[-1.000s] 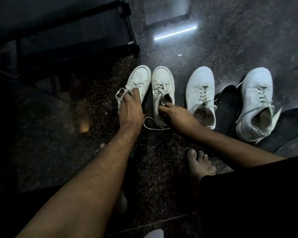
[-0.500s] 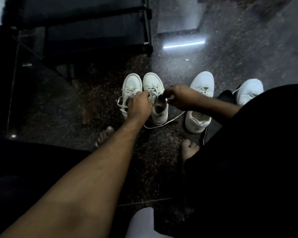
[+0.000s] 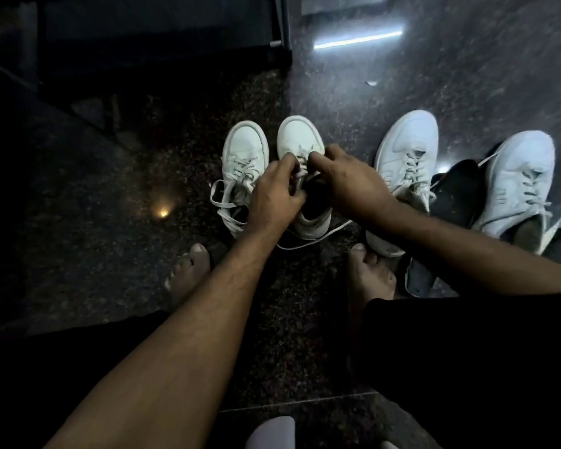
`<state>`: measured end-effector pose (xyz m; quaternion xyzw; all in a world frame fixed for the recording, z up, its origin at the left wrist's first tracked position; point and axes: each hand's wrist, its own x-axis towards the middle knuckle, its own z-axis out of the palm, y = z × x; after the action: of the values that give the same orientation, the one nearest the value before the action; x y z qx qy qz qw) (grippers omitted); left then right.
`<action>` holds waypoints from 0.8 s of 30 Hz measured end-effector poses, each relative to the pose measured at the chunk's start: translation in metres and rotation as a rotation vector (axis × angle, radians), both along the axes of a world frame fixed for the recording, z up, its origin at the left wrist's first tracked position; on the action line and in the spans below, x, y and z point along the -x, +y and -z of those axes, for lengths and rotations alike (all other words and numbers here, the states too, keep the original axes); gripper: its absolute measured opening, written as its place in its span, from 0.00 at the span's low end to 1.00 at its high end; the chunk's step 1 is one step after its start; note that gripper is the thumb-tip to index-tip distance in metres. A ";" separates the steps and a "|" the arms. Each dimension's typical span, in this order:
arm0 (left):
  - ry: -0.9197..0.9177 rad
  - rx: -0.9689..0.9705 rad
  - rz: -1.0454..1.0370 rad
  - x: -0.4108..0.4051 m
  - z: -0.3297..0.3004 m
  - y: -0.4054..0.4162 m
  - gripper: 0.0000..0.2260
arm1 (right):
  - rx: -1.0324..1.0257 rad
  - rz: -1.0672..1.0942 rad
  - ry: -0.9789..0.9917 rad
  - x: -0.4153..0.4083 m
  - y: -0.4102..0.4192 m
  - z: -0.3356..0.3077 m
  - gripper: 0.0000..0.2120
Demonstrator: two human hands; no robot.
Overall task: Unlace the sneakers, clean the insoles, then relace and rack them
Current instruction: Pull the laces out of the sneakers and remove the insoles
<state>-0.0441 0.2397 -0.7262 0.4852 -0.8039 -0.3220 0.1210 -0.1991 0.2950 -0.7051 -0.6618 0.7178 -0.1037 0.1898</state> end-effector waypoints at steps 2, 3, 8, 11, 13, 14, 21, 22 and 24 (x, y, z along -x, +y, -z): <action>0.021 0.016 0.056 0.003 0.003 -0.001 0.07 | 0.087 0.054 -0.107 0.007 0.008 0.008 0.09; 0.040 0.003 0.074 0.005 0.003 -0.002 0.07 | 0.108 0.144 -0.239 0.009 0.012 0.010 0.08; 0.486 -0.395 -0.241 0.018 -0.017 -0.013 0.17 | 0.231 0.962 -1.237 0.031 0.016 -0.016 0.15; 0.874 -0.750 -0.427 0.029 -0.047 -0.017 0.13 | 0.395 1.094 -1.606 0.047 0.012 -0.034 0.13; 1.049 -0.907 -0.512 0.035 -0.065 -0.020 0.13 | 0.483 1.097 -1.883 0.049 0.007 -0.043 0.11; 1.054 -0.894 -0.530 0.034 -0.069 -0.022 0.14 | 0.485 1.080 -1.929 0.050 0.006 -0.047 0.12; 0.181 -0.157 -0.258 0.008 -0.048 -0.033 0.14 | 0.321 0.641 -0.409 0.047 -0.001 -0.035 0.07; 0.006 -0.063 -0.184 0.003 -0.041 -0.032 0.14 | 0.152 0.507 -0.153 0.047 -0.001 -0.028 0.09; -0.087 -0.009 -0.067 -0.002 -0.028 -0.024 0.14 | -0.058 0.275 0.043 0.040 0.002 -0.019 0.12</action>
<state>-0.0421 0.2153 -0.6983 0.5259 -0.7904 -0.2997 0.0943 -0.2391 0.2965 -0.6859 -0.5535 0.8083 -0.0941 0.1774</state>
